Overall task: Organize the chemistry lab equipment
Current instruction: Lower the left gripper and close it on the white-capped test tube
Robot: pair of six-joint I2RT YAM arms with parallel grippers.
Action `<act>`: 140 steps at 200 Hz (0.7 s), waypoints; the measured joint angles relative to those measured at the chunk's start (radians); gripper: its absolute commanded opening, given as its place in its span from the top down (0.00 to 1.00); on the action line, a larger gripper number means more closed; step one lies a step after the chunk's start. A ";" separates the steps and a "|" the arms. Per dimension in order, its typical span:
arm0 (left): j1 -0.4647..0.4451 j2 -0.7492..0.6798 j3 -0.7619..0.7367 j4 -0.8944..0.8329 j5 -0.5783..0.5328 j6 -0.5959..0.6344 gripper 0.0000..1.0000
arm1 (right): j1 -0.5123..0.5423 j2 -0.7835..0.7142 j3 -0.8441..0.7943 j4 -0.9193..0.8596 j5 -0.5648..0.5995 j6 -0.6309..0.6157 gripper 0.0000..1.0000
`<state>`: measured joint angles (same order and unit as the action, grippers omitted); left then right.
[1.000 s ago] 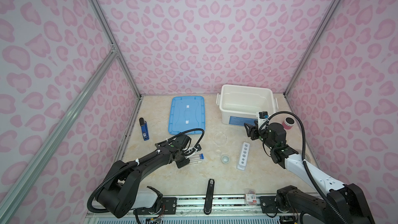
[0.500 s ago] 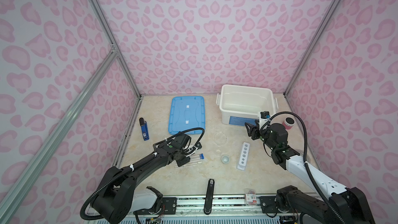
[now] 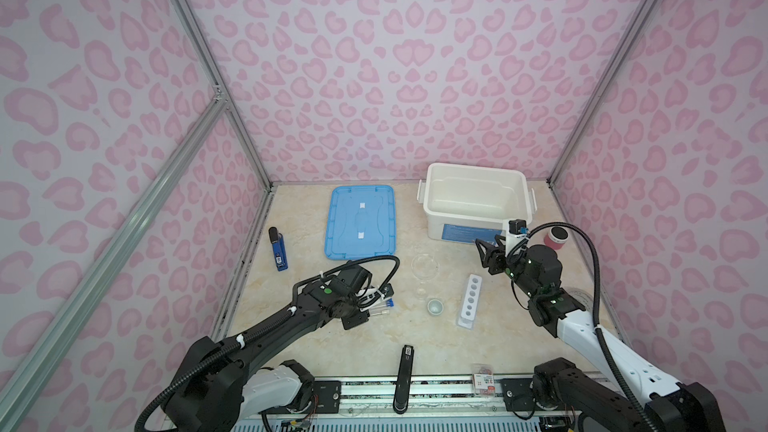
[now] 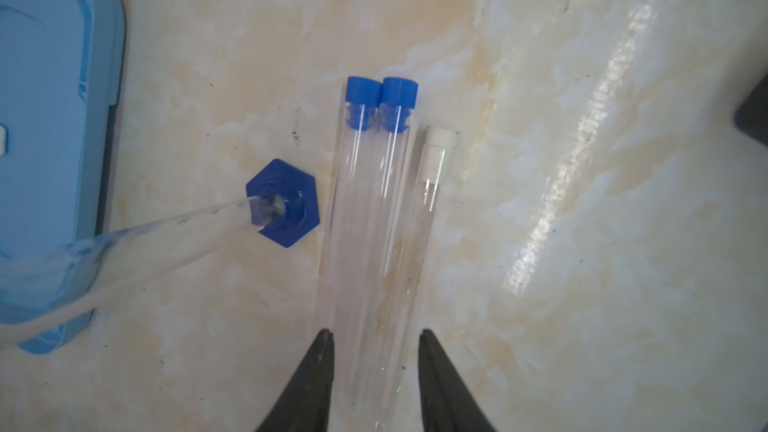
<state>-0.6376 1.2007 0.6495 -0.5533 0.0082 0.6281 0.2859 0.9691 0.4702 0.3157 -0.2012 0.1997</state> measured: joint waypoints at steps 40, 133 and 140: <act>-0.022 0.043 -0.003 0.004 0.000 0.000 0.68 | 0.000 0.001 -0.003 -0.003 0.000 0.003 0.36; -0.029 0.145 0.016 0.019 -0.009 0.003 0.71 | 0.000 0.045 -0.015 0.009 0.002 -0.006 0.36; -0.029 0.151 0.016 0.024 -0.009 0.003 0.71 | 0.000 0.047 -0.015 0.009 0.002 -0.009 0.36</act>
<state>-0.6670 1.3518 0.6659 -0.5289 -0.0006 0.6312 0.2863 1.0164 0.4553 0.3244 -0.1989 0.1909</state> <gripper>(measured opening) 0.295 0.639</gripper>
